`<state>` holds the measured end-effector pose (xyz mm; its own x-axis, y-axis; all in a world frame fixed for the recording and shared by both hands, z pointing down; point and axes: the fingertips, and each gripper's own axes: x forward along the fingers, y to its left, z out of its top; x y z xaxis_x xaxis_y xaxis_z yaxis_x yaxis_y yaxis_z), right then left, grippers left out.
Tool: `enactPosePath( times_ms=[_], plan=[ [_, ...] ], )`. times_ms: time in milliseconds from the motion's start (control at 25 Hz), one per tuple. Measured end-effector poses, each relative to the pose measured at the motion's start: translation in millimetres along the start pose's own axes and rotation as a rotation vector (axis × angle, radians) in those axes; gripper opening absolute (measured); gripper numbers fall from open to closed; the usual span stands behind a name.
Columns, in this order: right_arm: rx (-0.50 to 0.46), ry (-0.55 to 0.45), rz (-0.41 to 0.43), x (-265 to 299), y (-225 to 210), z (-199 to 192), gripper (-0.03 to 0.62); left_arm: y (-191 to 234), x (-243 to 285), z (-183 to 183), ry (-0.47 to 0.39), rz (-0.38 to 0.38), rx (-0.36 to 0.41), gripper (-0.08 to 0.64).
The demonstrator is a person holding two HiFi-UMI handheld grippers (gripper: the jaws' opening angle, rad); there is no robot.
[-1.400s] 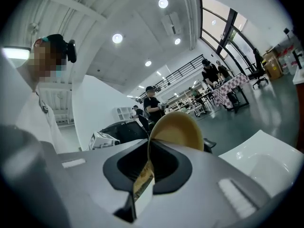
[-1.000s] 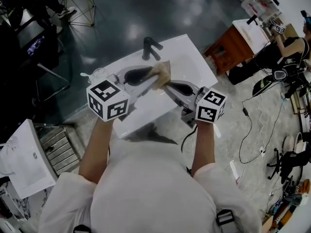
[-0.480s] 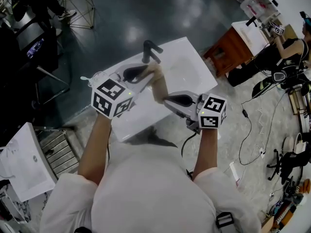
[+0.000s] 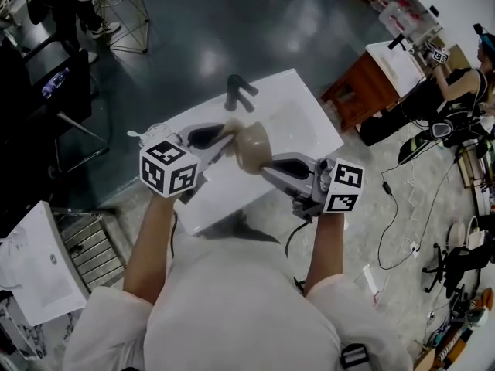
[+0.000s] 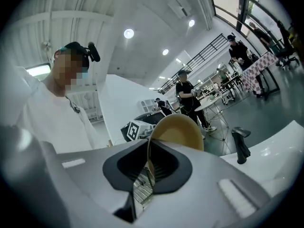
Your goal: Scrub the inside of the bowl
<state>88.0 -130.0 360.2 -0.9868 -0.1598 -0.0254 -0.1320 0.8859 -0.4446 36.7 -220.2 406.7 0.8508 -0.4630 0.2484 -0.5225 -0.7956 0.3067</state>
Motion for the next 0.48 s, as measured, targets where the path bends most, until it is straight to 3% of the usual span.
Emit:
enactPosePath(
  times_ms=[320,480],
  plan=[
    [0.024,-0.078,0.012,5.0,-0.1,15.3,0.020,3.6,-10.9,-7.3,-0.019,-0.012,-0.067,0.100],
    [0.035,-0.139,-0.020,0.9,-7.6,28.9,0.020,-1.0,-10.2,-11.4,-0.018,-0.025,-0.082,0.100]
  ],
)
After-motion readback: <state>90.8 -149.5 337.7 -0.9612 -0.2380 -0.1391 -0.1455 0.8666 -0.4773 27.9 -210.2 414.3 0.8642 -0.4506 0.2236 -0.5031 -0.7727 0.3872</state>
